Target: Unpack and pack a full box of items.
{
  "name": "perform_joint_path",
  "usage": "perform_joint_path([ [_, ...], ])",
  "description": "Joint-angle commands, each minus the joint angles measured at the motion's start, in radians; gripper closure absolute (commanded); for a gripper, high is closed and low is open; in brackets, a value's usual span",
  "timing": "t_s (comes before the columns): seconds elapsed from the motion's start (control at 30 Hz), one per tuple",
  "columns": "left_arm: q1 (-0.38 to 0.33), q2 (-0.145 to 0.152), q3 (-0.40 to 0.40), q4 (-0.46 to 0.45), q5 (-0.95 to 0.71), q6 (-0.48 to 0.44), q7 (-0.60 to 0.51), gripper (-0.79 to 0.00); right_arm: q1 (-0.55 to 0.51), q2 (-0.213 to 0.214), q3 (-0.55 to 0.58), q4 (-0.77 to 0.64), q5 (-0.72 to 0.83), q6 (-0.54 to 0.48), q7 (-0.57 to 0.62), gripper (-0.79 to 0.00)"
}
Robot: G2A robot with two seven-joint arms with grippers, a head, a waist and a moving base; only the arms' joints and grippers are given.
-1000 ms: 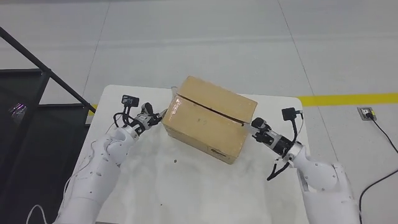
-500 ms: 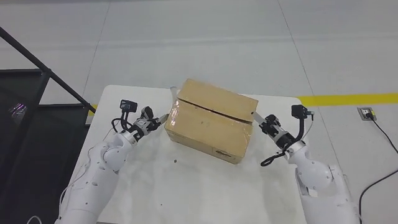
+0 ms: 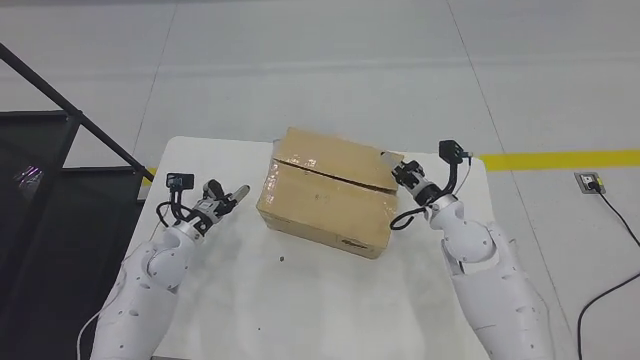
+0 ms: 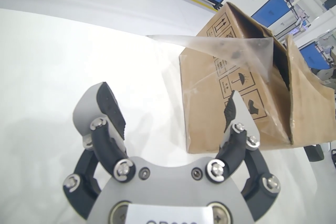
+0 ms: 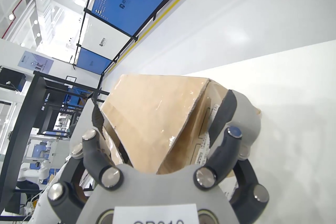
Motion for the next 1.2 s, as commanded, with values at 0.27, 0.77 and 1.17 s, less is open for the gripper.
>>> perform_joint_path([
  [0.27,0.018,0.000,0.003,-0.026,0.009,0.081,0.011,-0.785,0.026,0.000,-0.034,0.022,0.009,-0.049,-0.012,-0.785],
  [0.77,0.045,-0.008,0.050,-0.075,0.026,0.082,0.005,-0.785,-0.156,0.052,0.107,-0.191,0.121,-0.256,0.162,-0.785],
  [1.17,0.100,-0.005,0.059,-0.153,0.038,0.067,0.001,-0.785,-0.153,0.055,0.107,-0.151,0.260,-0.274,0.211,-0.785],
])
